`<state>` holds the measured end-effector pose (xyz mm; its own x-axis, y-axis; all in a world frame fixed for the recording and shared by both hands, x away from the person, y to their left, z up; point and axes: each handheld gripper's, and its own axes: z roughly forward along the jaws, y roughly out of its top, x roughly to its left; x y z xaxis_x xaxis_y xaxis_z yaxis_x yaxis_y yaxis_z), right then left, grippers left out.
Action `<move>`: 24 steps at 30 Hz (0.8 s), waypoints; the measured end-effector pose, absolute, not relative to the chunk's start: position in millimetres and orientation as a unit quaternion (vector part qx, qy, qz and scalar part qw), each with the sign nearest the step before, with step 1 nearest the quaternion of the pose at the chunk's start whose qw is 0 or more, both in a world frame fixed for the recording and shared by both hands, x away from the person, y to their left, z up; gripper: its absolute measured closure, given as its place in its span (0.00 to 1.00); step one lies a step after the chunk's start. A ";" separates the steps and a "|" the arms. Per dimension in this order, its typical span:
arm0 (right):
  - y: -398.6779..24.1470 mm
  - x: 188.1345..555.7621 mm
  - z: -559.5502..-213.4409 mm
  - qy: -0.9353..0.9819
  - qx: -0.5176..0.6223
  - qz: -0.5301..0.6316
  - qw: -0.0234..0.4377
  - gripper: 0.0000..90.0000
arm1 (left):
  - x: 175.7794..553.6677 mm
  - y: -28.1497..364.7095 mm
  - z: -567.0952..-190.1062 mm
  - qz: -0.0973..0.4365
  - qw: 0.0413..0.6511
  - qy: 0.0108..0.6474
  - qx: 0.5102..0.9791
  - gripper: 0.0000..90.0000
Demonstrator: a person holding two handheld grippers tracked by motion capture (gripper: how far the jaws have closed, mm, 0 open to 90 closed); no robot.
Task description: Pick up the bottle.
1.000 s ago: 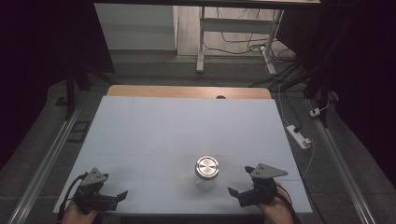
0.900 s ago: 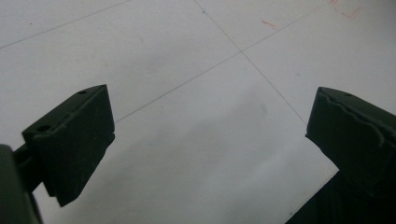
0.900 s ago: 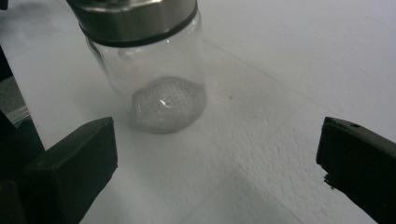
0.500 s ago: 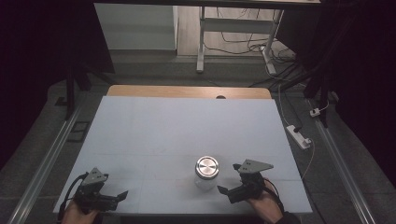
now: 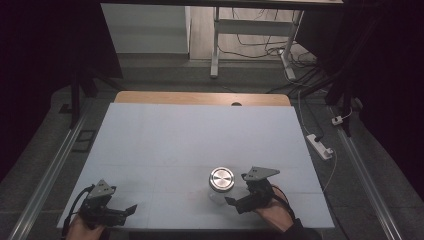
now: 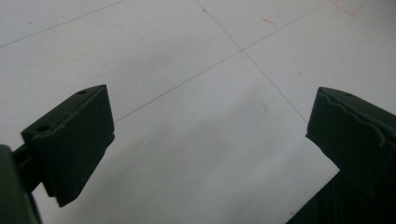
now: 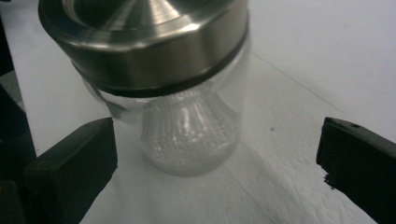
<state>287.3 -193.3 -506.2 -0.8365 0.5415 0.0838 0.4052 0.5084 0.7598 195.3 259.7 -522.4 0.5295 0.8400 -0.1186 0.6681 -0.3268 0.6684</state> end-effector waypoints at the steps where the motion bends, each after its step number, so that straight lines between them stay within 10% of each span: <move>1: -191.0 287.6 -507.0 0.867 0.270 0.411 0.082 0.00 | 195.3 259.6 -522.4 0.126 0.342 0.469 0.805 0.02; 24: -154.2 294.8 -513.6 0.872 0.243 0.418 0.083 0.05 | 194.8 258.9 -522.3 0.126 0.342 0.463 0.808 0.02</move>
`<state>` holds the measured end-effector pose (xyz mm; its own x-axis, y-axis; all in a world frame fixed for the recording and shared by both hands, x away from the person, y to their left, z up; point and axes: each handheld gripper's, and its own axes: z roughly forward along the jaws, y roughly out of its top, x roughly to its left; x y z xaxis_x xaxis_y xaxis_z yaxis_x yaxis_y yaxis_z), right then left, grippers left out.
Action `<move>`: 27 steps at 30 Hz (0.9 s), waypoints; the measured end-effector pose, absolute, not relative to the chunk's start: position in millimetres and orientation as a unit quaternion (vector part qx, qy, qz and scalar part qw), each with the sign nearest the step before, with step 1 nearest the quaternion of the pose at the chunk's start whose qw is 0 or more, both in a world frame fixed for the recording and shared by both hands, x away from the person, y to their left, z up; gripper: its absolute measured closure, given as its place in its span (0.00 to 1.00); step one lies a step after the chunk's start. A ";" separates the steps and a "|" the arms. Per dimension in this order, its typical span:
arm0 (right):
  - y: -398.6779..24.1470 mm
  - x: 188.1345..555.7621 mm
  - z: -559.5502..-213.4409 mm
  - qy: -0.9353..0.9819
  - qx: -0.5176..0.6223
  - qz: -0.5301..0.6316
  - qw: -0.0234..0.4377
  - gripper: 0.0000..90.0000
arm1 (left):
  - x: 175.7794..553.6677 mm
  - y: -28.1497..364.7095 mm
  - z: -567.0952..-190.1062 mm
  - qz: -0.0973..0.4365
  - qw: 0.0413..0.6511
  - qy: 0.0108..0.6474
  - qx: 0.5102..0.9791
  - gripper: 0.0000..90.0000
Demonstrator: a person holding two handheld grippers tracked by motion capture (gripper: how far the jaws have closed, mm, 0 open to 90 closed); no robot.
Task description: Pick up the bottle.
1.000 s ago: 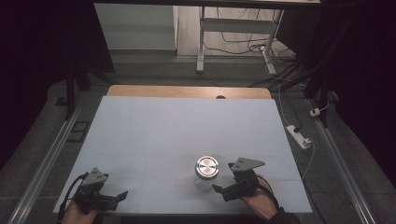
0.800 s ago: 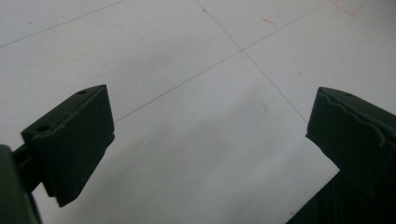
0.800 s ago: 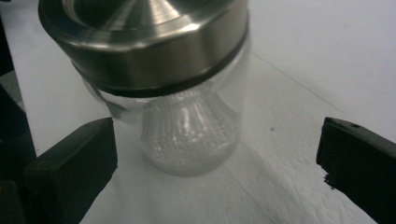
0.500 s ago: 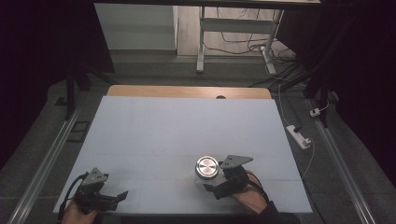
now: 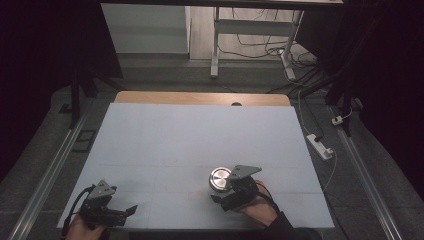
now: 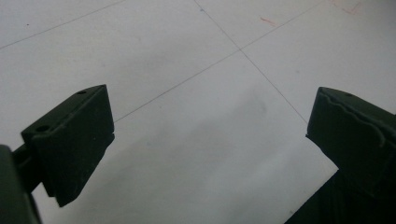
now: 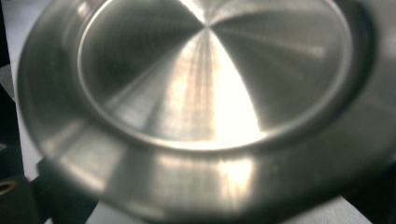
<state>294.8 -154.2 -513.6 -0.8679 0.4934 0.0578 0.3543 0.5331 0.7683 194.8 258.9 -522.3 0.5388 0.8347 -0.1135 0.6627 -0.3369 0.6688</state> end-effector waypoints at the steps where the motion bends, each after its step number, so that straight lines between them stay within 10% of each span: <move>1: -153.8 295.2 -513.5 0.870 0.241 0.421 0.083 0.06 | 194.8 258.9 -522.3 0.126 0.342 0.463 0.808 0.02; 27: -153.3 295.3 -500.9 0.862 0.227 0.439 0.110 0.16 | 194.6 258.4 -522.1 0.126 0.341 0.460 0.810 0.02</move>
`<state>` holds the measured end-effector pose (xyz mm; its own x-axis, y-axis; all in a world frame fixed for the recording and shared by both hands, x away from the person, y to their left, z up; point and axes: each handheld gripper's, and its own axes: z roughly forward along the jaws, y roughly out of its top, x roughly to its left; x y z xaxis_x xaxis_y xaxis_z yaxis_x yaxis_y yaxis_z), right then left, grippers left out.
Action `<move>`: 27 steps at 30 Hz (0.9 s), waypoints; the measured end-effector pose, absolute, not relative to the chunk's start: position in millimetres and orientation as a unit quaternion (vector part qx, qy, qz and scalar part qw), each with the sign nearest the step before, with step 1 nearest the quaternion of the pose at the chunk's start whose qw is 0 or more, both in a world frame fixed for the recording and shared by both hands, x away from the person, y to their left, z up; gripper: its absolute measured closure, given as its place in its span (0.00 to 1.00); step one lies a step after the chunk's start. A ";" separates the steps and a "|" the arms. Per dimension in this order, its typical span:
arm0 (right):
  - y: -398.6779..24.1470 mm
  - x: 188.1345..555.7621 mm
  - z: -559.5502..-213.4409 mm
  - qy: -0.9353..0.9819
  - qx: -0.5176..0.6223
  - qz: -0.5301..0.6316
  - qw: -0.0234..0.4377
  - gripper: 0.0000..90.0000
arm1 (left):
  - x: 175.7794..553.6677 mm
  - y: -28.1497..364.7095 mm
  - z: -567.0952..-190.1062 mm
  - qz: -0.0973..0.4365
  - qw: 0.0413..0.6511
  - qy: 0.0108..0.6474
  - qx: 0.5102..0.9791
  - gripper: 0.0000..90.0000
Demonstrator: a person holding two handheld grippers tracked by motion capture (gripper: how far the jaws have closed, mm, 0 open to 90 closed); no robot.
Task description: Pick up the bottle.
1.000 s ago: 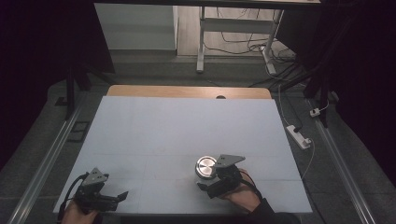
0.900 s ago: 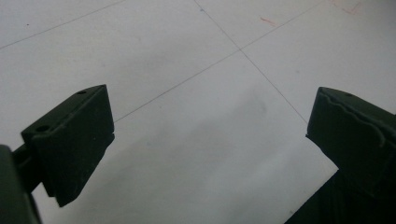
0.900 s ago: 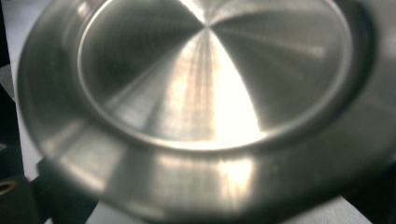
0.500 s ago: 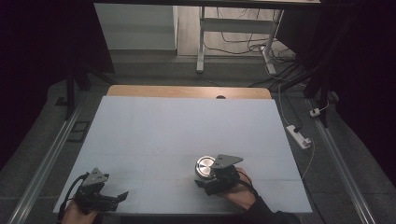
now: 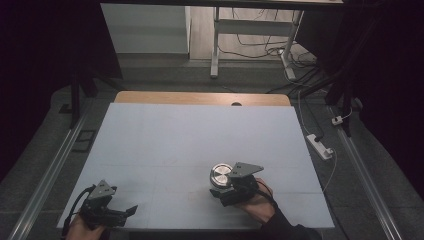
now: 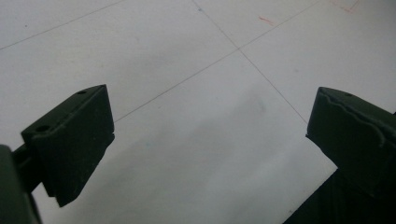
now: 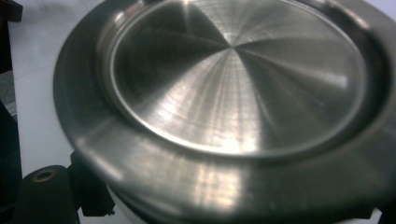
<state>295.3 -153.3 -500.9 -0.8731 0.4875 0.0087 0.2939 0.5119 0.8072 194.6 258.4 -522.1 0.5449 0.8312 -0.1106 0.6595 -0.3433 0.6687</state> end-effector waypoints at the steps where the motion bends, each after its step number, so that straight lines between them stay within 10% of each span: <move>1: -153.4 295.6 -499.4 0.862 0.225 0.441 0.112 0.16 | 194.6 258.4 -522.2 0.126 0.341 0.460 0.810 0.02; 27: -128.4 317.7 -480.3 0.848 0.225 0.467 0.108 0.16 | 195.3 258.0 -522.6 0.125 0.339 0.460 0.812 0.02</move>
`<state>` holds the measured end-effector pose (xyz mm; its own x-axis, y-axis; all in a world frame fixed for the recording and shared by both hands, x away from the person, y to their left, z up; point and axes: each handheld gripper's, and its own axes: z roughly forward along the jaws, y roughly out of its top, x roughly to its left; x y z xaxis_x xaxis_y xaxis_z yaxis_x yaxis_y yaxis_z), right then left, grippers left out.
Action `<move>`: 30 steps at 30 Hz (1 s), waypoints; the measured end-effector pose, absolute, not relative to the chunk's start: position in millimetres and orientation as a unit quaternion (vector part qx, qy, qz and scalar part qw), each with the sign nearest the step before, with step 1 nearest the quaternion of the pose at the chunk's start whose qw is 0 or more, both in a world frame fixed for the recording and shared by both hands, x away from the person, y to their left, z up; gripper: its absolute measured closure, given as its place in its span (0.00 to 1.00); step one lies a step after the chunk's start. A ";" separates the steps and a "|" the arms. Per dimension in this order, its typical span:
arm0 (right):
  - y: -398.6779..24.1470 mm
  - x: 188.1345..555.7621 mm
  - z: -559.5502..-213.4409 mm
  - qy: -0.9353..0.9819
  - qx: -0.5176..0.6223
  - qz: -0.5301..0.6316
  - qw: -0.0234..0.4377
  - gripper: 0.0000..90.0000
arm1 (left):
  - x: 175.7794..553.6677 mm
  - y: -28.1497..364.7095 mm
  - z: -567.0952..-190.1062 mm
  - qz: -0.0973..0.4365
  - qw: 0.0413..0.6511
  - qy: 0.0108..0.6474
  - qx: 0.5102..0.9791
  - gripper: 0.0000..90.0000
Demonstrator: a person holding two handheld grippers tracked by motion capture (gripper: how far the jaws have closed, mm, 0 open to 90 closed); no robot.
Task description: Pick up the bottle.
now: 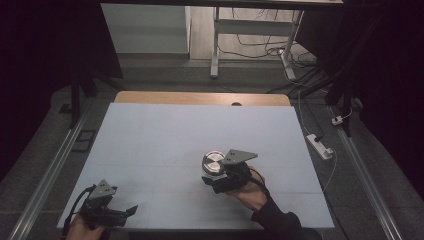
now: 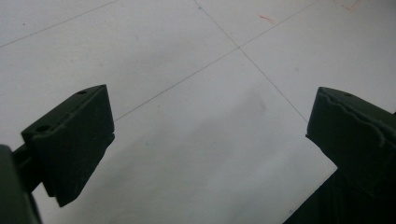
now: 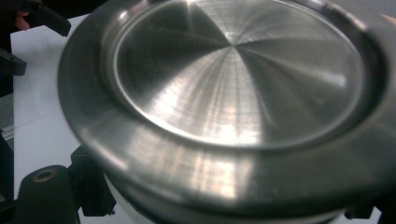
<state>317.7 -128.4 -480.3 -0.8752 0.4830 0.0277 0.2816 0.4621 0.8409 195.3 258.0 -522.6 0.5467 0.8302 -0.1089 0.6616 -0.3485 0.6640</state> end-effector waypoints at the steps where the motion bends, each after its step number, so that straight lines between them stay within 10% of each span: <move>1: -127.0 318.3 -480.0 0.849 0.224 0.467 0.108 0.16 | 195.4 257.9 -522.6 0.125 0.338 0.459 0.812 0.02; 30: -88.5 326.2 -479.5 0.859 0.187 0.462 0.114 0.16 | 195.7 256.3 -522.9 0.124 0.332 0.456 0.816 0.02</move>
<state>326.2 -88.5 -479.5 -0.9043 0.4262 -0.0227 0.2160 0.5029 0.8369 195.7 256.3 -522.9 0.5536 0.8267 -0.1001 0.6615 -0.3635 0.6559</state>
